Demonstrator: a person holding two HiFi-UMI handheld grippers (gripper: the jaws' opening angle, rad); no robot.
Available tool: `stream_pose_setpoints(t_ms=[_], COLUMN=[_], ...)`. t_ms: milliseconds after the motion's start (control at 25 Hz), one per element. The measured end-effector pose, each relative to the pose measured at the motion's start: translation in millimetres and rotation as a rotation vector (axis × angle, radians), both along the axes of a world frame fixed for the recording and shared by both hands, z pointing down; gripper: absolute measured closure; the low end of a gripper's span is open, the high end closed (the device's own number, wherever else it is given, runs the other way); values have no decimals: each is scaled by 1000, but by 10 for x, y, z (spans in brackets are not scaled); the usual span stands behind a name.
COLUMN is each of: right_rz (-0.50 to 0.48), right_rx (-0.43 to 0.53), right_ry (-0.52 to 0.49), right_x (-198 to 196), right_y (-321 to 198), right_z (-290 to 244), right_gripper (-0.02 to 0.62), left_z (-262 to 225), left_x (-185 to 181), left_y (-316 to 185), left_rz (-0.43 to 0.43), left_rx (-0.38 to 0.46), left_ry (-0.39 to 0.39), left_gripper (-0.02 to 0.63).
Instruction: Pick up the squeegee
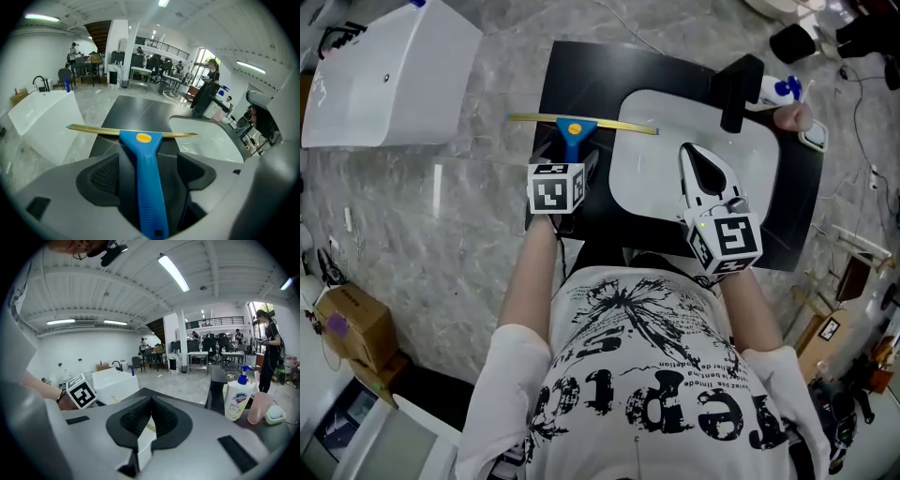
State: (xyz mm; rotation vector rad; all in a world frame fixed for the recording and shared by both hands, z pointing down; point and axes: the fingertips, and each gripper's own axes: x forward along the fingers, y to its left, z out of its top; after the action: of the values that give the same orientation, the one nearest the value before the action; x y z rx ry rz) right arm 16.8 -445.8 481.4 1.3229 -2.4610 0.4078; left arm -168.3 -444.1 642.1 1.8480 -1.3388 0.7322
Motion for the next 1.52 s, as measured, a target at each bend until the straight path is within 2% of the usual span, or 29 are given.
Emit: stream_pose_setpoints(t_ms=[160,320,440,520,560,600,1040,1320,1520], right_rz=[11,20,20,22,24,27,39,57,69], right_rx=[-24,-34,-32,-30,-30,-30,-7,33,75], right_ry=[10,11,12,13,14,15,23,27,32], right_x=[14,27,13,23,36,51,117,180,220], right_y=[-127,-172,-170,-171,-171,-169,-27,66,164], right_z=[114,161,170,165,162,159,49,-153,-386], right_gripper=[580,580,580,580,580,580,580,580,580], left_z=[147,218,266,256,247,241,199,-143,-619], left_x=[-27,-24,-47,-61,-62,-61,-84,-36,4], left_y=[-123,-133,-121,-137,-152,-163,-60,-33,-88], left_rz=[-7,11,-5,-19,-20,-18,14,13,-4], left_rx=[-38,-68,-65,-45,-32,-23,-2,91,211], left_ry=[-24,-107,-148,-149,-150,-152,-150,-127,-76], left_gripper=[229,234,271,297,389,405,446,460,460])
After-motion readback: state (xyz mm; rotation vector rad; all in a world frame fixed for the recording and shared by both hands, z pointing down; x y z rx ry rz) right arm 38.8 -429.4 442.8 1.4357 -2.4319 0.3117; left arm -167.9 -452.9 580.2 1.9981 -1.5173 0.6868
